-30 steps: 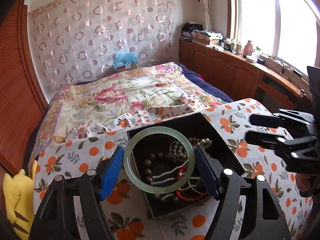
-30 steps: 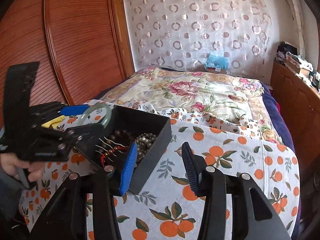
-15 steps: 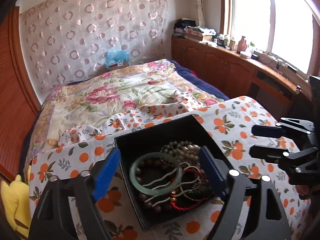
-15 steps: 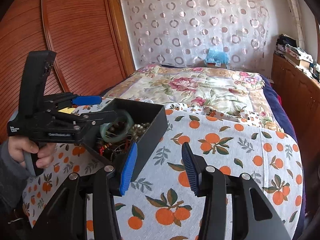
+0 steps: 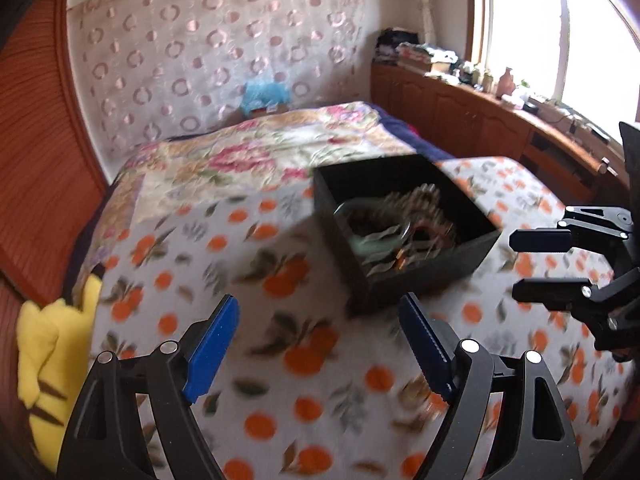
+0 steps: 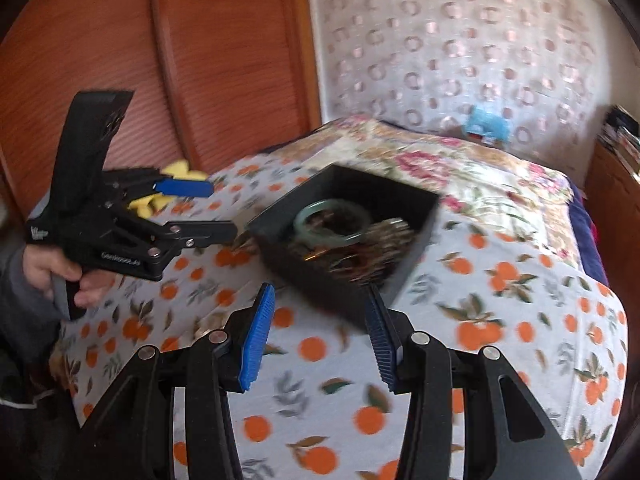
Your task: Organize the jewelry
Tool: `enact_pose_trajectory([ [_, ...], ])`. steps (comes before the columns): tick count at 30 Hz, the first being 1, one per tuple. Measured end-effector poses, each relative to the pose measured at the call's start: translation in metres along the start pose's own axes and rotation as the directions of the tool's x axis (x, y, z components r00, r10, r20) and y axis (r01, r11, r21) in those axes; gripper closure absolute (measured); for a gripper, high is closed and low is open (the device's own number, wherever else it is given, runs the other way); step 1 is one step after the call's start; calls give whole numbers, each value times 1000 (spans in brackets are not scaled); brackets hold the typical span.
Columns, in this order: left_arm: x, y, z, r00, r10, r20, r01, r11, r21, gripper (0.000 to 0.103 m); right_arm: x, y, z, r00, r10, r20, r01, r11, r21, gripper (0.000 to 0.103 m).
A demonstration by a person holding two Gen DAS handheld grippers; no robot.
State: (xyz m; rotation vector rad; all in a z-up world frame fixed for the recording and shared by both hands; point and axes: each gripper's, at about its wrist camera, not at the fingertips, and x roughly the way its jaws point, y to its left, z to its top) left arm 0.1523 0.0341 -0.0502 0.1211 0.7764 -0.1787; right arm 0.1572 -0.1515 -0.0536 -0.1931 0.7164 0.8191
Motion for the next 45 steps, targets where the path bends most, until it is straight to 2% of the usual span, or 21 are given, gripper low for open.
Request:
enact_pose_trajectory([
  [6,-5,16,-28,999,11,-37,-12,999,-35,24,35,36,-4,994,56,-92,-62,996,-66,77],
  [12,-1,20,-43,998,5,-63,-9,998,-55,24,61,55,-3,984,81,-159,-94,993,-78,79],
  [16,0,17,-50,998,-7,-63,3,998,-61,24,70,59,-6,980,51,-191,-70,993,-92,79],
  [19,0,14,-54,998,-15,-64,11,998,-65,24,70,61,-6,981,21,-194,-45,992,-121,83],
  [20,-1,13,-54,998,-17,-63,13,998,-67,24,70,60,-7,981,21,-193,-45,992,-121,90],
  [24,-2,11,-56,998,-33,-52,29,996,-87,24,61,50,-11,981,49,-187,-64,995,-77,92],
  [28,-4,3,-57,997,-60,-40,56,994,-97,24,45,41,-14,987,33,-159,-41,998,-51,92],
  [35,-7,-23,-55,994,-111,-26,109,992,-56,25,14,9,-32,991,-37,-129,40,999,27,92],
  [36,-7,-28,-55,992,-120,-27,118,992,-46,27,12,7,-35,991,-43,-127,47,998,35,92],
  [37,-7,-31,-56,992,-126,-31,124,992,-38,34,7,2,-39,991,-52,-125,59,997,48,92],
  [39,-5,-37,-57,990,-131,-41,130,991,-27,40,3,-3,-44,990,-64,-123,72,995,66,92],
  [41,-2,-40,-57,988,-144,-62,143,989,-34,54,-1,-7,-49,990,-74,-122,84,993,78,92],
  [45,-2,-46,-59,985,-162,-67,161,987,-21,58,-5,-13,-53,990,-81,-119,93,991,94,92],
])
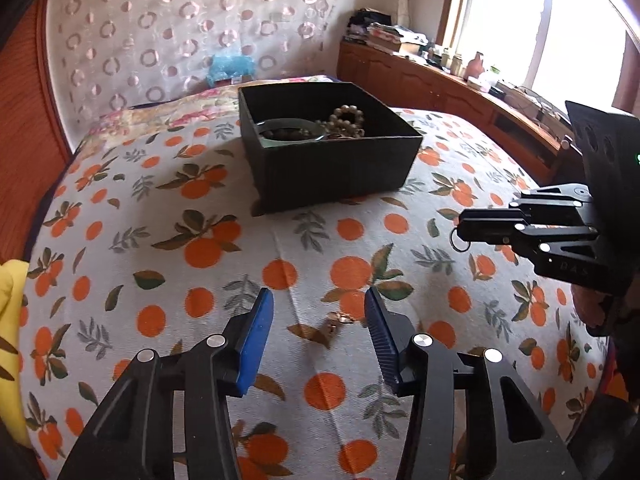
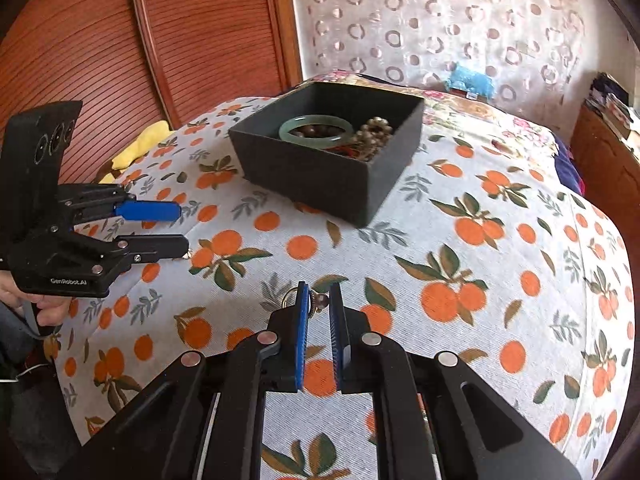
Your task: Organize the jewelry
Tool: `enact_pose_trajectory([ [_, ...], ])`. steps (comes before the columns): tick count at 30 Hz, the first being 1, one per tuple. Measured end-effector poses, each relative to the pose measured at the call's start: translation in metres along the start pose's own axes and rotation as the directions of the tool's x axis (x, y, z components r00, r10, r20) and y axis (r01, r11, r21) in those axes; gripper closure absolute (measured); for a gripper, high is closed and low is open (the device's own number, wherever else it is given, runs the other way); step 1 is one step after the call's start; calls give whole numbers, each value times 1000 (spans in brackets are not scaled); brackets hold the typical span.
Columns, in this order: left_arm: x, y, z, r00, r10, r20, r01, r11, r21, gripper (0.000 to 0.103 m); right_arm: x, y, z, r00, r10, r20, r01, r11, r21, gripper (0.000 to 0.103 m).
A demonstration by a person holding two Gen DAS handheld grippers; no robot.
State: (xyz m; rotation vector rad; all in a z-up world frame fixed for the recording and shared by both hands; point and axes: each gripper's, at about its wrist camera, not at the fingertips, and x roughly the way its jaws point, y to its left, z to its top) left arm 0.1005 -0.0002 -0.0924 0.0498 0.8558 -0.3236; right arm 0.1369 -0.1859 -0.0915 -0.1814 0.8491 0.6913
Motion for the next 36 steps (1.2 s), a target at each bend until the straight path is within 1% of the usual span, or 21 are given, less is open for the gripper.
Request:
enact_pose_trajectory([
  [1,0,-1,-1,1000,-1,-1,1,1000,1,62,0,0,0,1000,1,2,-1,1000,2,92],
  [2,1,-2,-1,1000,-4,-3,4,1000,3,67,-1,-1,-1,1000,2,3,-2,1000,2,92],
  [4,3,-4,-1,1000,-2,-10,3,1000,6,71,0,0,1,1000,2,7,-2,1000,-3,92],
  [6,4,-4,-3,1000,-3,-16,3,1000,11,77,-2,0,2,1000,3,11,-3,1000,-8,92],
  [7,6,-5,-3,1000,1,-28,-1,1000,16,88,-2,1,3,1000,4,13,-4,1000,-10,92],
  [9,6,-6,-3,1000,7,-27,-6,1000,27,89,-3,2,5,1000,6,16,-6,1000,-15,92],
  [15,2,2,0,1000,-6,-12,6,1000,4,89,-4,3,9,1000,10,21,-9,1000,-22,92],
  [19,-3,8,14,1000,1,22,-1,1000,-5,89,-2,3,18,1000,1,31,0,1000,-31,92],
  [23,-8,11,31,998,20,60,-20,1000,0,89,-6,-1,38,998,-7,70,9,1000,-29,92],
  [28,-14,16,52,994,41,99,-42,999,10,89,-11,3,70,991,-23,132,32,997,-64,92],
  [32,-16,20,66,991,54,118,-57,998,17,89,-4,2,90,988,-38,152,50,996,-75,92],
  [36,-15,24,78,989,63,132,-66,998,19,89,6,-6,100,987,-51,150,60,996,-61,92],
])
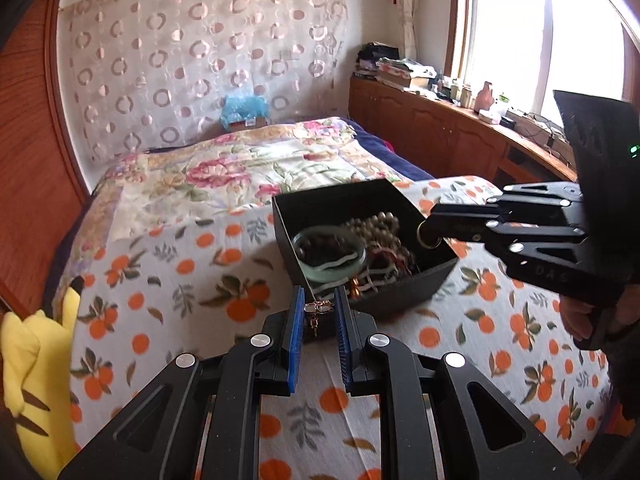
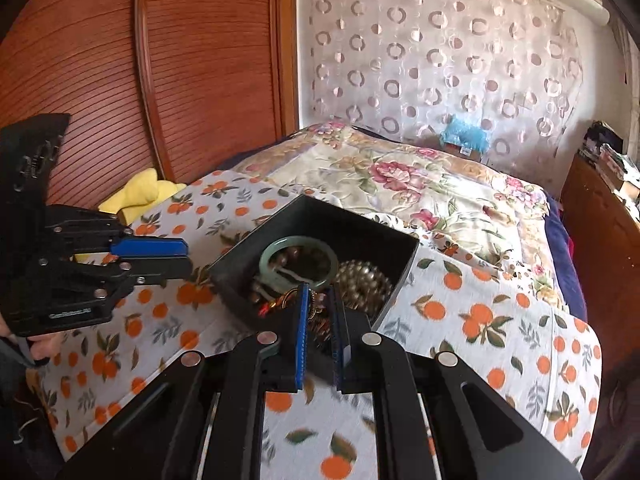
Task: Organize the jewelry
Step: 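Lower both gold rings into the black box and open both tools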
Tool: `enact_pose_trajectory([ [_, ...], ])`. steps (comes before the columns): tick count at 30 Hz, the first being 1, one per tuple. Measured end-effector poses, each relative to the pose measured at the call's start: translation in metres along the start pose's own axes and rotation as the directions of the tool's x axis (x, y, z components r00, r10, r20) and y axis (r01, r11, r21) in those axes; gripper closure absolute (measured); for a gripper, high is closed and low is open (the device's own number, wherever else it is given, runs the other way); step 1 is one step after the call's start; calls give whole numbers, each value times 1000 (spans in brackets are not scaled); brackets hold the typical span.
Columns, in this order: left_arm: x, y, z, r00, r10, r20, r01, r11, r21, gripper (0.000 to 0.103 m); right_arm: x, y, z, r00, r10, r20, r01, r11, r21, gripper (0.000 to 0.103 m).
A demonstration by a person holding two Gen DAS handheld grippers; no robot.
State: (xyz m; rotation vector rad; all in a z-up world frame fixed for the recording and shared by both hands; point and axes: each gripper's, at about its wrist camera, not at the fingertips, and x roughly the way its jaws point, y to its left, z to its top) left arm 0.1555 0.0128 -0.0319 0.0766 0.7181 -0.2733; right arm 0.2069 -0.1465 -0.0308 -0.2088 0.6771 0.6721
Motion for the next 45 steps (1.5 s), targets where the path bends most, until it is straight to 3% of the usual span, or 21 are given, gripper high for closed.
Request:
enact_pose_trajectory([
  [14,39,0,42,1000,-2,7,2,1000,13,89,30,-17,7,999,26,-36,-24,998,57,89],
  [17,53,1,48,1000,0,-7,0,1000,10,89,30,-20,6,999,26,-35,-23,997,71,79],
  [28,79,-3,49,999,-1,-41,0,1000,-26,88,7,-31,-11,1000,-20,-5,20,993,116,79],
  [30,76,-4,46,999,2,-40,-4,999,-32,80,0,-31,-17,1000,-30,1,30,991,127,79],
  [32,69,-5,43,1000,9,-30,-10,999,-37,66,-7,-30,-22,999,-42,6,41,990,138,79],
  [36,53,-6,33,999,27,-23,-28,997,-65,61,-19,-28,-31,998,-67,20,63,987,148,79],
  [38,45,-7,27,999,33,-16,-34,996,-80,48,-25,-26,-35,997,-76,34,70,986,153,79],
  [40,35,-9,22,999,35,-8,-36,996,-85,45,-31,-23,-39,996,-82,46,74,983,167,79],
  [41,29,-11,19,999,41,-3,-41,996,-85,37,-35,-21,-42,995,-85,52,75,983,169,79],
  [43,17,-13,13,998,57,13,-55,995,-88,27,-41,-17,-46,994,-95,61,83,982,170,77],
  [45,8,-16,9,998,64,17,-62,994,-91,23,-47,-15,-47,993,-99,70,86,981,176,68],
])
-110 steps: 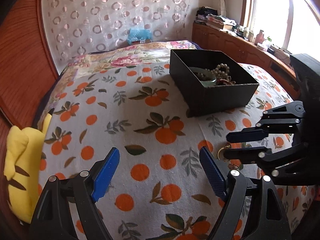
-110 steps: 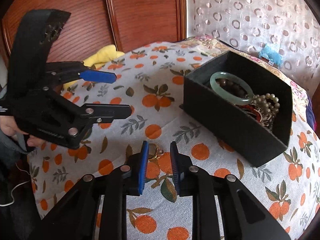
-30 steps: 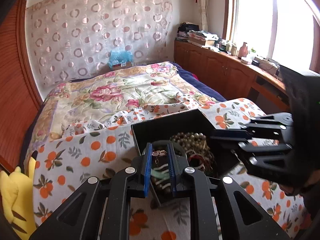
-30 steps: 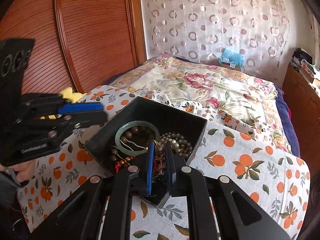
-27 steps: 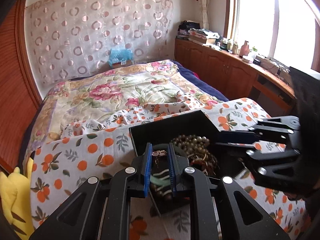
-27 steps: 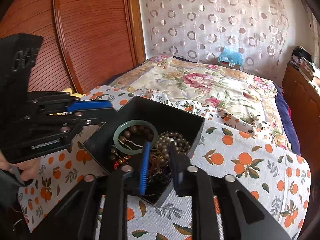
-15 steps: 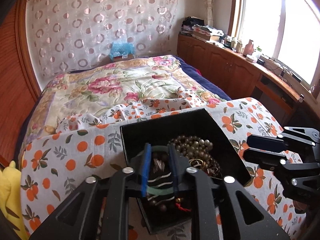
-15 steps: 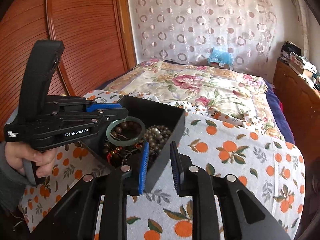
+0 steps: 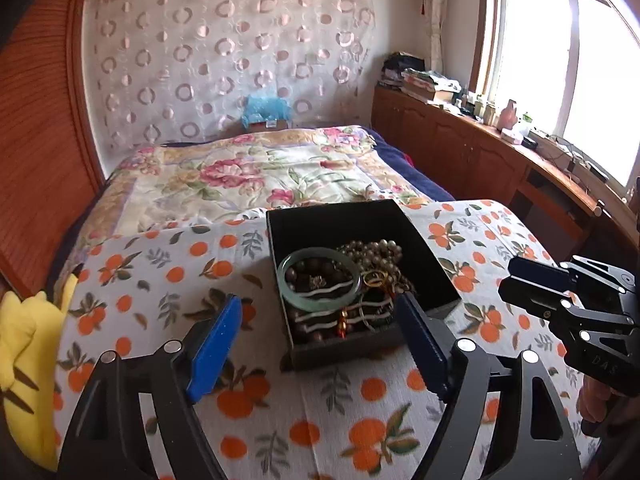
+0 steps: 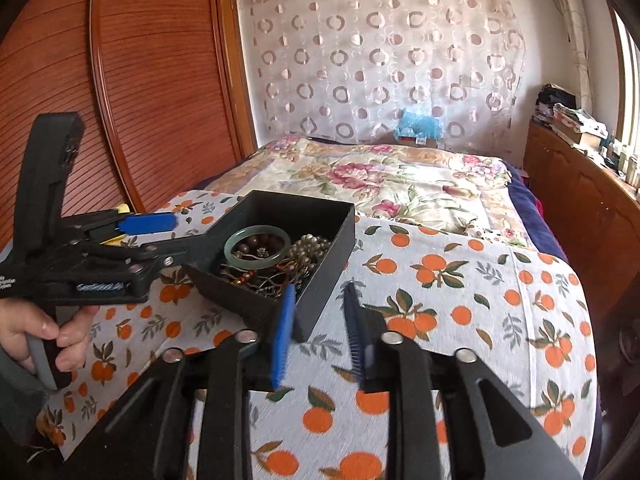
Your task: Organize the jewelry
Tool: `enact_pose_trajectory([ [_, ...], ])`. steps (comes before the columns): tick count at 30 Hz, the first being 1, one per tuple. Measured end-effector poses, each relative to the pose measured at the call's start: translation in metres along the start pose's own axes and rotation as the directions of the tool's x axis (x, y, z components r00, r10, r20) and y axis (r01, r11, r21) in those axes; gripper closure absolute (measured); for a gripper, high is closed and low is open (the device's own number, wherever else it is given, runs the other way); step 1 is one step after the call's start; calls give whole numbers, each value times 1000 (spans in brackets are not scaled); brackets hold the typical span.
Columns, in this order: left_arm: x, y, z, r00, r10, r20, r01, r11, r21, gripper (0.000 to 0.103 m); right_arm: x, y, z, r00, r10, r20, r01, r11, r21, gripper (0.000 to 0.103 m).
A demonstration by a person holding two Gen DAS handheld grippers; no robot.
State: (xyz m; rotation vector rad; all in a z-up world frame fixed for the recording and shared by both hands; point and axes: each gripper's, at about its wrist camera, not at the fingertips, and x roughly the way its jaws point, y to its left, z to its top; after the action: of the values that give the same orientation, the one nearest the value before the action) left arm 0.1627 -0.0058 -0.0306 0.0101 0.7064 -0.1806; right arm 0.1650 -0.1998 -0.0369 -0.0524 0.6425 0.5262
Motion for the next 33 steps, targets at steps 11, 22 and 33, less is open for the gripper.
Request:
enact_pose_trajectory([
  [11,-48,-8,-20,992,94,80,-93,996,-14,8,-39,6,-21,997,-47,67,43,997,57,43],
  [22,-100,-23,-29,980,105,172,-105,994,-12,8,-87,15,-22,981,-108,163,95,992,82,23],
  [33,-130,-26,-31,966,125,228,-122,992,-29,8,-111,25,-19,965,-141,220,125,988,87,15],
])
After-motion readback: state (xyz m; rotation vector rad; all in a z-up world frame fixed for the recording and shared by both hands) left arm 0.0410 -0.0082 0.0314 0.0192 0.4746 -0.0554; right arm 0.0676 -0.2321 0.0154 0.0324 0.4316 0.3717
